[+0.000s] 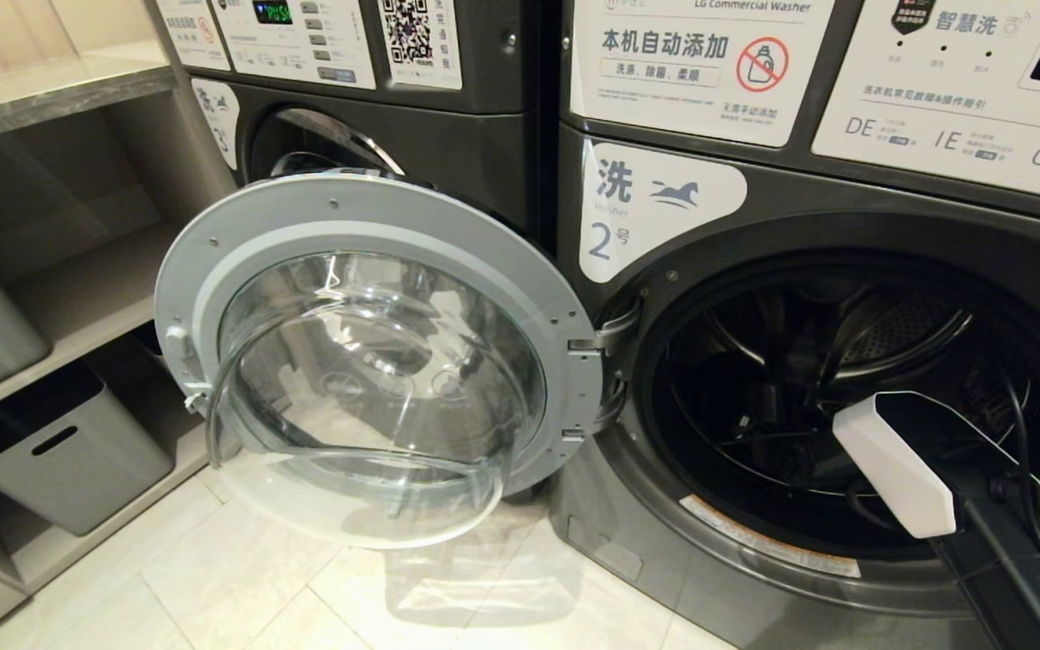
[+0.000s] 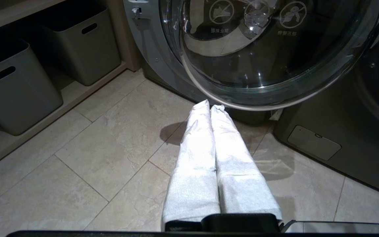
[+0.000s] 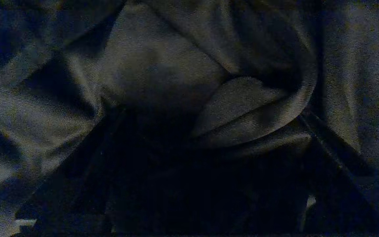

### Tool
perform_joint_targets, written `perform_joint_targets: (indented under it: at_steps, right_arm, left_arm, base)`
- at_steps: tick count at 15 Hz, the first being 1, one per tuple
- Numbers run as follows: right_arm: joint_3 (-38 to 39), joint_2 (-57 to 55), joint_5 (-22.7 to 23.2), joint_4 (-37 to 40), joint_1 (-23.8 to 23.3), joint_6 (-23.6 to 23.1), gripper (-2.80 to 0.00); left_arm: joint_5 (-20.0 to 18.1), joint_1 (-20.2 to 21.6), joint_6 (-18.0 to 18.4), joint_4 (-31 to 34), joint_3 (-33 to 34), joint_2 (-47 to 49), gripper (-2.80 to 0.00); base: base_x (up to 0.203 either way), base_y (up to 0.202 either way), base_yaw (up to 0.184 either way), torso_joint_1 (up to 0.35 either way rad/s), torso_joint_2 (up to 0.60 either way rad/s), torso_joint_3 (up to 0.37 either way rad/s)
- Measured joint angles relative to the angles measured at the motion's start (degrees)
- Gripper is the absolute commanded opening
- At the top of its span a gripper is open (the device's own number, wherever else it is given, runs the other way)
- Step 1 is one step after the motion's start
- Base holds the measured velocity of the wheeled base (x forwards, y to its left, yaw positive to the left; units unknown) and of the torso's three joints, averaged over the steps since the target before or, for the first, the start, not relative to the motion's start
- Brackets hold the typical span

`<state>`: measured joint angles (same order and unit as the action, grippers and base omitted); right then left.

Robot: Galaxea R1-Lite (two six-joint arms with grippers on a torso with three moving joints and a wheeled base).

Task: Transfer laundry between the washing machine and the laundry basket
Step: Pick a cloth and place it into the basket

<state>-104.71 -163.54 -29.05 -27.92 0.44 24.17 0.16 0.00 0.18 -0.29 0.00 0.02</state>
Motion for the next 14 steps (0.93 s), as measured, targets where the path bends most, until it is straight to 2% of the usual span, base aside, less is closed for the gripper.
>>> perform_joint_targets:
  at_steps: [1, 2, 14]
  right_arm:
    - [-0.21, -0.36, 0.04, -0.09, -0.18, 0.02, 0.00]
    - [-0.32, -0.54, 0.05, -0.12, -0.30, -0.01, -2.80]
    - [0.63, 5.29, -0.13, 0.24, -1.04, 0.65, -2.80]
  left_arm:
    - [0.00, 0.00, 0.00, 0.00, 0.00, 0.00, -2.80]
    - [0.00, 0.00, 0.00, -0.01, 0.00, 0.00, -2.80]
    - [0.00, 0.00, 0.00, 0.00, 0.00, 0.00, -2.80]
  base:
    - [0.000, 0.000, 0.000, 0.000, 0.00, 0.000]
    - [0.000, 0.000, 0.000, 0.000, 0.00, 0.000]
    - [0.000, 0.000, 0.000, 0.000, 0.00, 0.000]
